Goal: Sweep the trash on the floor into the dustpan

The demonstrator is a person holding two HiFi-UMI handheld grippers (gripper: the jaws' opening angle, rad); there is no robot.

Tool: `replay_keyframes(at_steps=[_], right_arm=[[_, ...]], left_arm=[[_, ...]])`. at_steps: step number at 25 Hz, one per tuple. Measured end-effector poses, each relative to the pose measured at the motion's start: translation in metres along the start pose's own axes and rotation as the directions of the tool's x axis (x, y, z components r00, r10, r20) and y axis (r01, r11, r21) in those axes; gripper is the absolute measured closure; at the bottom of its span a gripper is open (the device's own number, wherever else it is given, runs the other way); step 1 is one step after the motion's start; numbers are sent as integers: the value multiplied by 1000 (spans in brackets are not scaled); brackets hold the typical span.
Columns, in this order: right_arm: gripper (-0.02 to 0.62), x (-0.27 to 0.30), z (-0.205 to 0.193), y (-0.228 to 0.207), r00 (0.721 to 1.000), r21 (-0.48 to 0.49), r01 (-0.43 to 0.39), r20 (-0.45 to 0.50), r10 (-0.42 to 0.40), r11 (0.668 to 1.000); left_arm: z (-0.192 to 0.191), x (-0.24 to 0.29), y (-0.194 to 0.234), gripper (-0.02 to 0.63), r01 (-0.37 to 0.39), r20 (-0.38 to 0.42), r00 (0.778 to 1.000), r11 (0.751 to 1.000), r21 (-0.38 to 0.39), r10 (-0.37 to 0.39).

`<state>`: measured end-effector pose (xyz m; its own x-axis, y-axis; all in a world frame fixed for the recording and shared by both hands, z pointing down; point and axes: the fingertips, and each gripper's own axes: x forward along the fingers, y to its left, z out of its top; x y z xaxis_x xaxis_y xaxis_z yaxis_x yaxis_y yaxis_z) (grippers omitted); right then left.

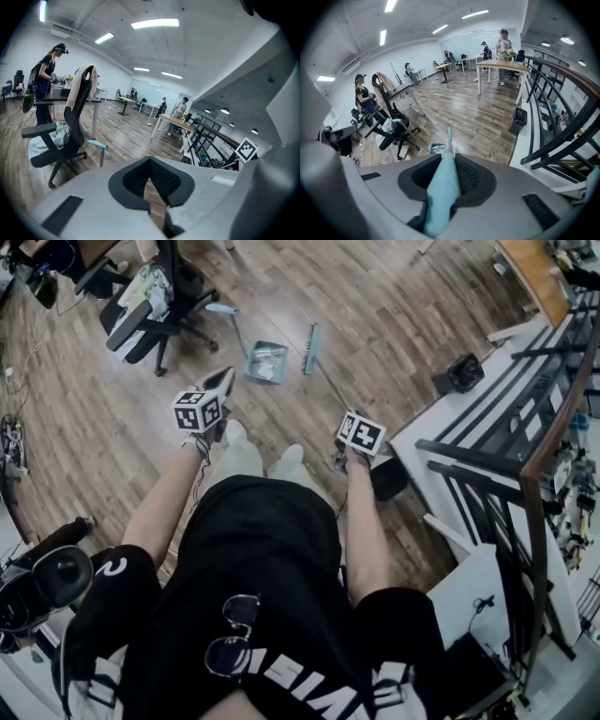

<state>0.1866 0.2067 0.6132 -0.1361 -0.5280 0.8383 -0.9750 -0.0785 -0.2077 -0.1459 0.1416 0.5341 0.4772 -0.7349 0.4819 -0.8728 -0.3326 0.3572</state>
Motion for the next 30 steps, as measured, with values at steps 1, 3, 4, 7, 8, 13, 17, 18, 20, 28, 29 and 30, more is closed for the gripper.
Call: replay_keyframes(at_steps=[1,3,4,7,8,13,17,18,20,28,29,30], right_arm=[[512,3,2,4,1000,1,-2,3,2,1000],[512,5,3,14,1000,14,-25,5,25,1000],[512,4,2,18,999,20,-38,5,38,999],[512,2,1,14,1000,9,-25,2,25,1000],[512,1,1,10,1000,1,-9,0,9,1000],[512,-1,3,21,998,-14,-58,10,58,998],[512,-6,0,13,999,-45,-37,8,37,998],[512,-8,-1,11,999,-50,-37,10,38,998],[512,-10,-2,8,999,-60,-36,15,36,998],[512,-21,-5,-2,999,-71,-38,32,40,997],[512,-22,-5,-8,999,-76,-22,32,25,997],[512,-23,-5,-12,999,-77,-12,33,15,997]], left_arm=[[0,1,1,609,3,0,1000,1000,-2,-3],[-2,1,2,609,7,-6,1000,1000,4,-7],[-3,0,2,609,6,-10,1000,1000,8,-6],[-5,-1,-2,609,1,-7,1000,1000,22,0],[-5,-1,-4,609,1,-5,1000,1000,26,-1],[-9,-7,-10,609,-4,1,1000,1000,30,4],[-13,-9,-16,609,-5,5,1000,1000,30,4],[-14,-10,-18,609,-4,9,1000,1000,28,4],[-14,-11,-21,609,-2,17,1000,1000,28,1],[-16,-11,-34,609,11,32,999,999,36,-12],[-15,-10,-36,609,11,33,999,999,37,-12],[-15,-10,-37,609,12,34,999,999,38,-14]])
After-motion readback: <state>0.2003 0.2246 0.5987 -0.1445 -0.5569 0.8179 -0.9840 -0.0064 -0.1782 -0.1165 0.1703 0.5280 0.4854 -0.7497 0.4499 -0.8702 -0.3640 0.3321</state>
